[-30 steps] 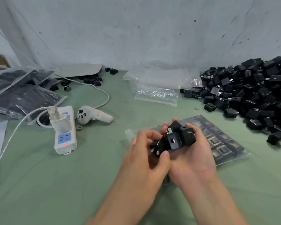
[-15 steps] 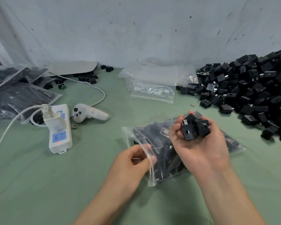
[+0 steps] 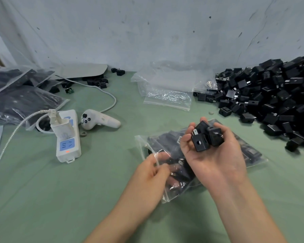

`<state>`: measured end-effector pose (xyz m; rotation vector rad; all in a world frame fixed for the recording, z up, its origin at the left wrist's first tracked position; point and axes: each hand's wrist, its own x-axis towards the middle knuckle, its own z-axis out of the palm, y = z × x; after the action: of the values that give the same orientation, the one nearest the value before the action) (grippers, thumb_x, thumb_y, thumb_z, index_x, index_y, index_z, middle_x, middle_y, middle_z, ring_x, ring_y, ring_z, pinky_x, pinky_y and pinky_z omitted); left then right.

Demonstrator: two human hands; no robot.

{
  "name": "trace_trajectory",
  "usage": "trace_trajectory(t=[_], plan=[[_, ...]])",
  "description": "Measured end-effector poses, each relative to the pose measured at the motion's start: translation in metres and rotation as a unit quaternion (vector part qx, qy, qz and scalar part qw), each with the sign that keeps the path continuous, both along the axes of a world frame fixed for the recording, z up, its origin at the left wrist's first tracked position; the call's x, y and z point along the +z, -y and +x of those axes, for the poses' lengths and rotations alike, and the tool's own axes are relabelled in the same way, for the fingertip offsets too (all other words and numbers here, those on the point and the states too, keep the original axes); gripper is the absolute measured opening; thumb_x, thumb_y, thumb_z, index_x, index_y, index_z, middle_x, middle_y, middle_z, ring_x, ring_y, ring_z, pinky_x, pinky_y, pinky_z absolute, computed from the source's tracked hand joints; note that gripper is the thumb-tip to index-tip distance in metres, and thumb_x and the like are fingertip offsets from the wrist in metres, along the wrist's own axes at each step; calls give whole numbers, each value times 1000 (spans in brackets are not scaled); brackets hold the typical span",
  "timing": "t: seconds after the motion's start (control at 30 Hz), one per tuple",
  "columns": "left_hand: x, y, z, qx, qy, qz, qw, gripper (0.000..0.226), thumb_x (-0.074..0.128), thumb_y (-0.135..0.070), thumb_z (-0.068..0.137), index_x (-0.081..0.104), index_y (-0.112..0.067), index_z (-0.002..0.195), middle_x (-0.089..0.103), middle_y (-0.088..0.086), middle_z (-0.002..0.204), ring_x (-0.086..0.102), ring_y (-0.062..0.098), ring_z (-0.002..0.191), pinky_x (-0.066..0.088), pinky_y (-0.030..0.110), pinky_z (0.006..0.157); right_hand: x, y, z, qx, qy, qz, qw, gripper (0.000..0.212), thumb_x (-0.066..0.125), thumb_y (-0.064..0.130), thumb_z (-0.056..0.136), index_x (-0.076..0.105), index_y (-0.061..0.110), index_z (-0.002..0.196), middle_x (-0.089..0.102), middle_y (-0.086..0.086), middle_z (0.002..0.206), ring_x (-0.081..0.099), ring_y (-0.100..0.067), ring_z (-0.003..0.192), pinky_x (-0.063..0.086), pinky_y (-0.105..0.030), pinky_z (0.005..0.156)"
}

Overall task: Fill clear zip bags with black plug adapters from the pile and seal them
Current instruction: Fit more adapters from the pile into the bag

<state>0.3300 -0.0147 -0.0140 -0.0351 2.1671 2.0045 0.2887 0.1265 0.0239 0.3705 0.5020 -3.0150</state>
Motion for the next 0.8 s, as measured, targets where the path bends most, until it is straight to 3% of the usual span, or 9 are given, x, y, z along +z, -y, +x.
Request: trace_trajectory(t=[0.07, 0.17, 0.27, 0.37, 0.5, 0.63, 0.7, 0.8], plan=[[6, 11, -2, 42, -4, 19, 999, 18, 55, -19, 99, 59, -25, 116, 76, -6, 92, 72, 13, 71, 60, 28, 69, -1, 2, 1, 1, -2, 6, 1000, 19, 57, 24, 89, 66, 13, 102, 65, -12, 86, 63, -22, 74, 55, -31, 65], [16, 33, -5, 178, -147, -94, 968, 29, 60, -51, 88, 60, -38, 114, 68, -15, 85, 67, 11, 66, 55, 27, 62, 0, 7, 1, 12, -5, 17, 1000, 18, 57, 25, 88, 67, 16, 100, 65, -11, 86, 64, -22, 70, 55, -32, 72], [31, 20, 1, 103, -175, -88, 975, 34, 57, -67, 75, 59, -50, 105, 67, -17, 86, 66, 10, 70, 55, 29, 64, 0, 21, 5, 28, -8, 36, 999, 17, 60, 24, 83, 67, 17, 98, 64, -11, 85, 61, -23, 68, 52, -36, 81], [27, -7, 2, 67, -183, -97, 976, 20, 65, -49, 84, 57, -39, 100, 70, -23, 89, 66, -2, 74, 49, 15, 65, -3, 37, 11, 58, -15, 53, 997, 20, 63, 26, 79, 68, 20, 98, 64, -10, 86, 63, -26, 75, 53, -39, 82], [26, 17, 0, 132, -126, -17, 983, 17, 67, -22, 86, 58, -26, 100, 74, -13, 78, 64, -2, 62, 46, 9, 58, -1, 36, 9, 38, 12, 44, 998, 17, 59, 22, 87, 66, 17, 101, 64, -9, 80, 68, -26, 73, 58, -38, 83], [9, 67, -3, 232, -18, -3, 973, 17, 69, -20, 89, 61, -18, 104, 74, -8, 69, 64, 6, 55, 54, 29, 69, 5, 17, 3, 10, 55, -31, 998, 19, 61, 14, 83, 65, 9, 101, 60, -14, 83, 57, -20, 57, 53, -25, 51], [-1, 62, -4, 179, 42, 2, 983, 17, 70, -20, 89, 63, -13, 103, 73, -4, 66, 61, 9, 53, 51, 29, 66, 5, 8, 2, -3, 63, -32, 997, 17, 58, 17, 87, 64, 9, 101, 58, -13, 86, 54, -18, 54, 45, -21, 43], [-5, 36, -6, 91, 61, 32, 993, 21, 74, -20, 85, 67, -10, 103, 77, 5, 80, 71, 18, 70, 57, 33, 78, 5, 2, -1, -19, 65, 22, 997, 15, 57, 19, 88, 64, 11, 99, 57, -11, 88, 51, -17, 54, 40, -21, 41]])
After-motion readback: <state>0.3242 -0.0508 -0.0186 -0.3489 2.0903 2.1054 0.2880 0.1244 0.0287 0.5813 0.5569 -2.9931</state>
